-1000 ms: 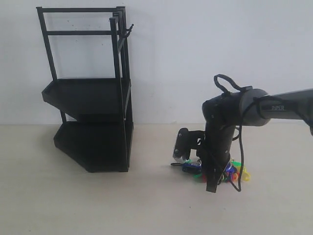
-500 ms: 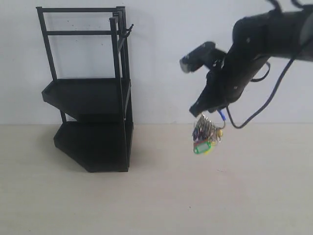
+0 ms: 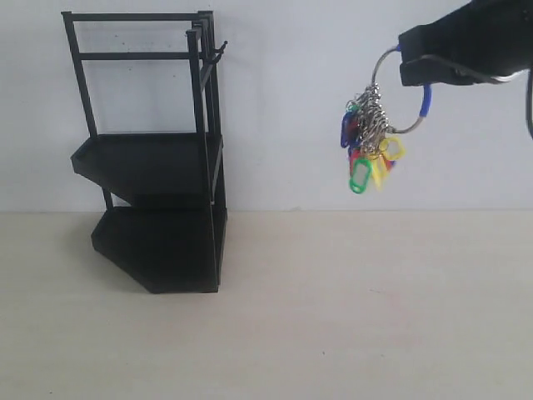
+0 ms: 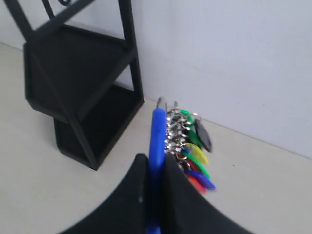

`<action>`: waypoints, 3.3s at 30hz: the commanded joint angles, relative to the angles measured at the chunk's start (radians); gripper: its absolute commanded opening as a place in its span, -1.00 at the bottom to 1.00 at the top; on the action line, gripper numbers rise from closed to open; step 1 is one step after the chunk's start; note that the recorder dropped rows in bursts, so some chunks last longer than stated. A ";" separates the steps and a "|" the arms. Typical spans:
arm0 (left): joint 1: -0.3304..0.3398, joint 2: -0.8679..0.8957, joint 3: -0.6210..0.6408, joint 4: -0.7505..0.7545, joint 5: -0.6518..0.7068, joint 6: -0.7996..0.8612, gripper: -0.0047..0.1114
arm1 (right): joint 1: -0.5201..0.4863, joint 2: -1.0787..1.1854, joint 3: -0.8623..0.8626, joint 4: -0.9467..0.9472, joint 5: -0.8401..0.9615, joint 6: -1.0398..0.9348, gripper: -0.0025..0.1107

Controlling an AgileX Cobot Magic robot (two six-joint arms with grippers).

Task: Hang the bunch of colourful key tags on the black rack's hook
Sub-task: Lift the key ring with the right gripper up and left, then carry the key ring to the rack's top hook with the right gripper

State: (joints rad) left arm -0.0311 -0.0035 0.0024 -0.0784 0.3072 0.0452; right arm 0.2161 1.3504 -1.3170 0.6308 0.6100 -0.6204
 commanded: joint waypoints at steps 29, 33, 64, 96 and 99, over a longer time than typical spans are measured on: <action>0.003 0.004 -0.002 -0.002 -0.011 0.000 -0.84 | 0.051 -0.153 0.198 0.621 -0.149 -0.536 -0.96; 0.003 0.004 -0.002 -0.002 -0.011 0.000 -0.84 | 0.051 -0.113 0.198 0.630 -0.014 -0.718 -0.96; 0.003 0.004 -0.002 -0.002 -0.011 0.000 -0.84 | 0.535 0.392 -0.130 0.613 -1.080 -0.965 -0.96; 0.003 0.004 -0.002 -0.002 -0.011 0.000 -0.84 | 0.562 0.579 -0.331 0.455 -1.186 -0.514 -0.96; 0.003 0.004 -0.002 -0.002 -0.011 0.000 -0.84 | 0.562 0.603 -0.382 0.459 -1.161 -0.514 -0.96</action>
State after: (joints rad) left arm -0.0311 -0.0035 0.0024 -0.0784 0.3072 0.0452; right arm 0.7777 1.9440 -1.6515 1.1108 -0.5583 -1.1401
